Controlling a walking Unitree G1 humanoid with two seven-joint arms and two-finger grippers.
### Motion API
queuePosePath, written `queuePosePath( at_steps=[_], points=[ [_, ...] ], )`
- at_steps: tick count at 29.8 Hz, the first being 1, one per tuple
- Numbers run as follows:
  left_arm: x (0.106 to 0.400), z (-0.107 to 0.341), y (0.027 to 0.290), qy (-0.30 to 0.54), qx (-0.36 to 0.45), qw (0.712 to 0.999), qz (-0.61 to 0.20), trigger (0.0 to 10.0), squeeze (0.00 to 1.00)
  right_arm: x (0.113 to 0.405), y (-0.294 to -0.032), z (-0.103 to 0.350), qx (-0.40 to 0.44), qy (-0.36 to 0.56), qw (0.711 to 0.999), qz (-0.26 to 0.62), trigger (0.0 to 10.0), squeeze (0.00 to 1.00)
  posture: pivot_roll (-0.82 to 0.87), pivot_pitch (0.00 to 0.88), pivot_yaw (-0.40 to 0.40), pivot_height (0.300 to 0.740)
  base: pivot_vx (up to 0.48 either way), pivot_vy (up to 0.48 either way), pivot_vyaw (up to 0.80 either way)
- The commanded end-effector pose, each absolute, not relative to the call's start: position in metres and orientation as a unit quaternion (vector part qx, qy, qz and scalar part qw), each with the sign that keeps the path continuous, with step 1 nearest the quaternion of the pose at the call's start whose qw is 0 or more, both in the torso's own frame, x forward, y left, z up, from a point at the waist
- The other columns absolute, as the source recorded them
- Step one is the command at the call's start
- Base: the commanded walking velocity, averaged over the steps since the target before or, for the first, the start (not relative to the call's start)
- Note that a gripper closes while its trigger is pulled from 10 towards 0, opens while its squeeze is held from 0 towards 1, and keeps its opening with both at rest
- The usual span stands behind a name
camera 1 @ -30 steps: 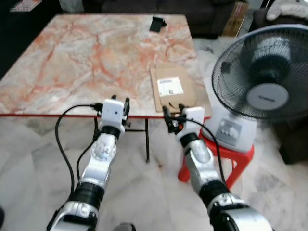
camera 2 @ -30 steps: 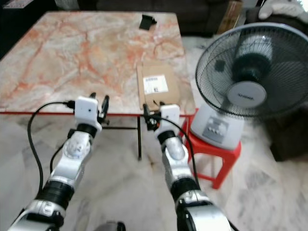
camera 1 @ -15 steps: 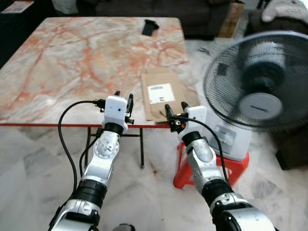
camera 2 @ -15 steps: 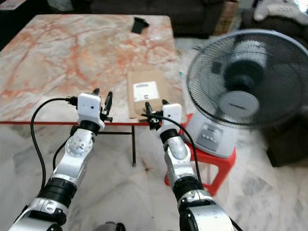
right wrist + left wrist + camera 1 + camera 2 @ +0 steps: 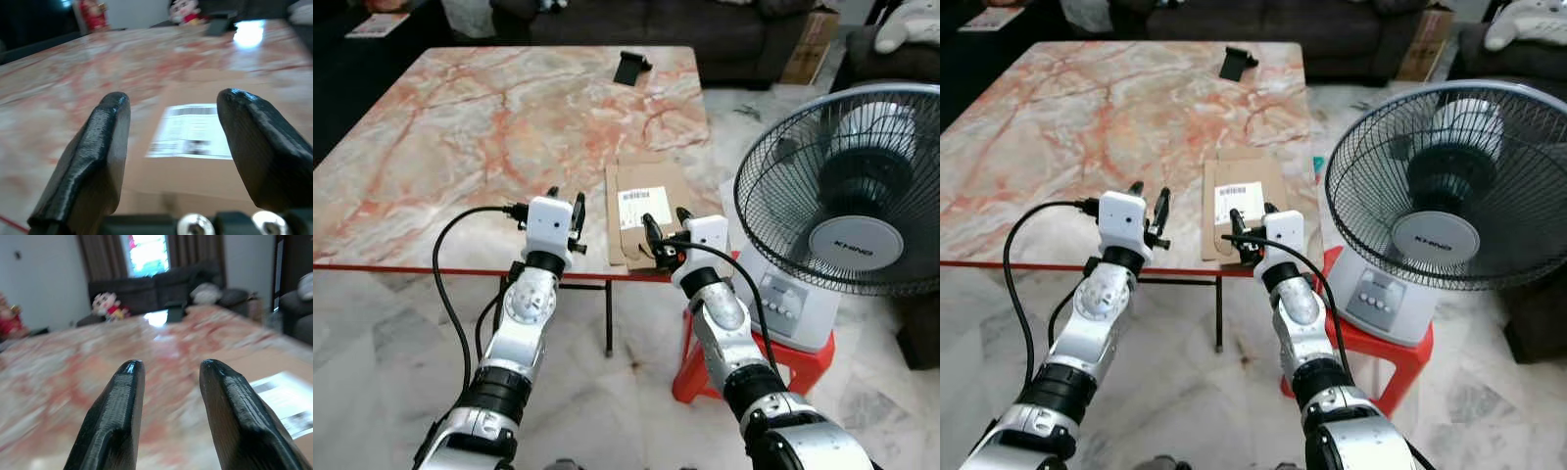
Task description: Picking trash to rubbish bin
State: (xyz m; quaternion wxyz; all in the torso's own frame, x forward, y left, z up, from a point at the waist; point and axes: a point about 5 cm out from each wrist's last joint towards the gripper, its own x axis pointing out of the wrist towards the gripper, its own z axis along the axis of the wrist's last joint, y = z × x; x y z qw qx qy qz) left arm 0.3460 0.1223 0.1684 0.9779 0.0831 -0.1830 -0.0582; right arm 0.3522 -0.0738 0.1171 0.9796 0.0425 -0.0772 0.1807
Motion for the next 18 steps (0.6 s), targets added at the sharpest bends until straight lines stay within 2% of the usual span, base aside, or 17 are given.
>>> queuePosePath(
  at_steps=[1,18],
  points=[
    [0.3461,0.1663,0.1290,-0.176,0.085,0.979,-0.050,10.0,0.00,0.3522,-0.0665,0.1206,0.043,-0.082,0.977,0.192,10.0,0.00,0.10,0.139,0.002,0.740,0.304,0.000,0.00],
    [0.3458,0.1645,0.1259,-0.172,0.082,0.980,-0.063,10.0,0.00,0.3521,-0.0654,0.1208,0.046,-0.082,0.977,0.192,10.0,0.00,0.09,0.140,0.002,0.740,0.306,0.000,0.00]
  ],
)
